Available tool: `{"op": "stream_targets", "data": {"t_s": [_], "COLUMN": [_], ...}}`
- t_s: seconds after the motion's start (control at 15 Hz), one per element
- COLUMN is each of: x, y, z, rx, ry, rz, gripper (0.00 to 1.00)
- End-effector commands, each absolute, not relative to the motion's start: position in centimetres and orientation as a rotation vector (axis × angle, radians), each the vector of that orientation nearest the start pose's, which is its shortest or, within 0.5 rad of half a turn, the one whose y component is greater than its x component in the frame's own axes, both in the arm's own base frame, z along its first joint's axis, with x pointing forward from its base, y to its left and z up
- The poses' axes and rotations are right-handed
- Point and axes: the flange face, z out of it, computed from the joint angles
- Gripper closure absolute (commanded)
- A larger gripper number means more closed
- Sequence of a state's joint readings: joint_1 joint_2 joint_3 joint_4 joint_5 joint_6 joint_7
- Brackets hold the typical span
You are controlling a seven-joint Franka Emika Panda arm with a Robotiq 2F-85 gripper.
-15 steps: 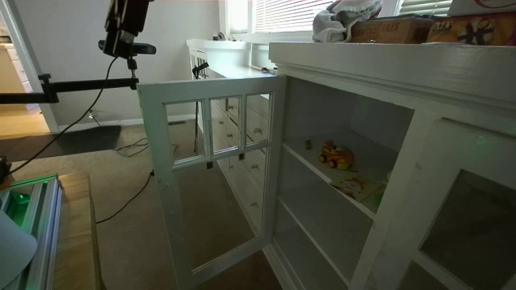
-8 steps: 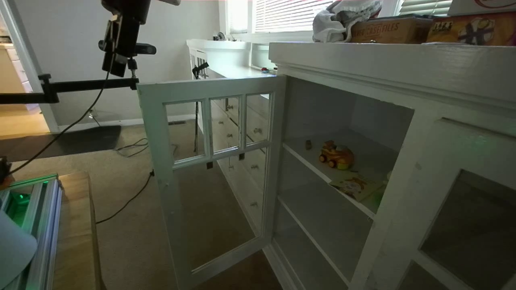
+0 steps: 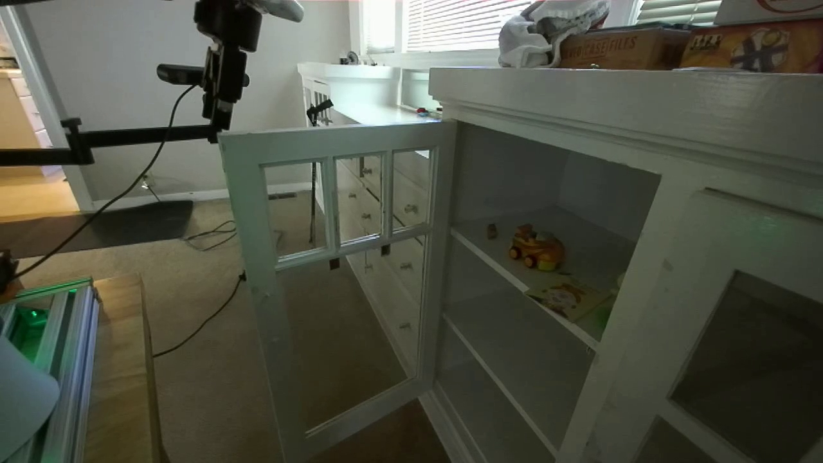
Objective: Close the left cabinet door.
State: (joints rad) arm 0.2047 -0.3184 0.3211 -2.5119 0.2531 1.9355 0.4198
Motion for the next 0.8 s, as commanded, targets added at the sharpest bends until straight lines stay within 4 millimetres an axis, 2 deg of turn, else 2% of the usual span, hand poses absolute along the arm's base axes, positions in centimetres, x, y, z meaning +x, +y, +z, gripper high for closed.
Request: {"op": "stream_targets", "data": {"t_s": [0.0, 0.4, 0.73], "x": [35.9, 37.0, 36.9], "y": [23.4, 24.0, 23.9], "z": [35.9, 34.3, 34.4], "rx": [-3.093, -3.134, -3.307], "ry": [0.136, 0.036, -0.175], "rz": [0.387, 0.263, 0.122], "gripper": [0.00, 0.00, 0.00]}}
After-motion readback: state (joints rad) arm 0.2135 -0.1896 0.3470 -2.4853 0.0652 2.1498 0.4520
